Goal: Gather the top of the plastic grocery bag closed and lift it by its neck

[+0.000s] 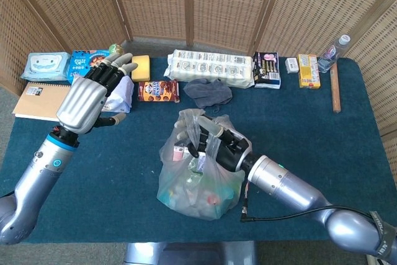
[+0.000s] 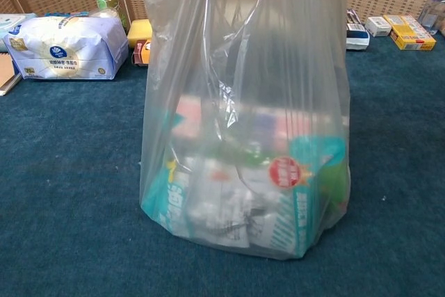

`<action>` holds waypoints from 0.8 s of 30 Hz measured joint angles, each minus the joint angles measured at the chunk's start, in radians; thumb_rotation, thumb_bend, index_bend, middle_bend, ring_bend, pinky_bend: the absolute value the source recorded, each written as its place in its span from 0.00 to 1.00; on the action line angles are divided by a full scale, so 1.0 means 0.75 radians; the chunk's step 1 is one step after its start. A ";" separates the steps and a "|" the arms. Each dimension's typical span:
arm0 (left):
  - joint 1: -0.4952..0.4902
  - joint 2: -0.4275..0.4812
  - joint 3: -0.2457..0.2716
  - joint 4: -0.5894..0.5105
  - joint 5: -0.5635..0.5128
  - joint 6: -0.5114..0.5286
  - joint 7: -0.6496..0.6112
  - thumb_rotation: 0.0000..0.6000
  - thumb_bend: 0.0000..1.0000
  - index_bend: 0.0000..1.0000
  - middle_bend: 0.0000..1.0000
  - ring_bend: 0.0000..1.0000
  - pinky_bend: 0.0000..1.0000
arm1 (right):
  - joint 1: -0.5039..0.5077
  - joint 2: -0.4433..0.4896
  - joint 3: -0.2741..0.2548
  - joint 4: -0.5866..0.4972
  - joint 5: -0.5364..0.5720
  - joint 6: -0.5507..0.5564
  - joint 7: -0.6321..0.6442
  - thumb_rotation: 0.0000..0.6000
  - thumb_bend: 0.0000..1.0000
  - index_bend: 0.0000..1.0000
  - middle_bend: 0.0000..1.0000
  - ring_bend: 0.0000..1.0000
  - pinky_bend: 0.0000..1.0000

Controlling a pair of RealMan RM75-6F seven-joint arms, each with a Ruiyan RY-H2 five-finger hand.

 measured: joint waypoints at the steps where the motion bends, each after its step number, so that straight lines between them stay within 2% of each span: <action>1: 0.005 -0.002 0.003 0.000 0.004 0.005 0.000 1.00 0.00 0.09 0.07 0.00 0.14 | -0.008 0.004 0.008 -0.001 0.003 -0.006 0.001 0.85 0.24 0.38 0.48 0.54 0.74; 10: 0.065 0.005 0.052 -0.015 0.021 0.009 -0.030 1.00 0.00 0.08 0.07 0.00 0.16 | -0.064 0.049 0.055 -0.012 0.032 -0.024 0.004 0.99 0.24 0.47 0.55 0.63 0.80; 15: 0.111 0.009 0.095 -0.026 0.036 0.014 -0.042 1.00 0.00 0.09 0.07 0.00 0.16 | -0.104 0.068 0.099 -0.023 0.036 -0.036 0.008 1.00 0.24 0.48 0.56 0.64 0.81; 20: 0.183 0.008 0.144 -0.041 0.077 0.062 -0.054 1.00 0.00 0.08 0.07 0.00 0.16 | -0.168 0.077 0.177 -0.029 0.035 -0.061 0.024 1.00 0.24 0.50 0.58 0.66 0.83; 24: 0.249 0.005 0.186 -0.056 0.114 0.116 -0.066 1.00 0.00 0.08 0.07 0.00 0.16 | -0.191 0.083 0.235 -0.022 0.045 -0.081 0.040 1.00 0.24 0.54 0.63 0.72 0.87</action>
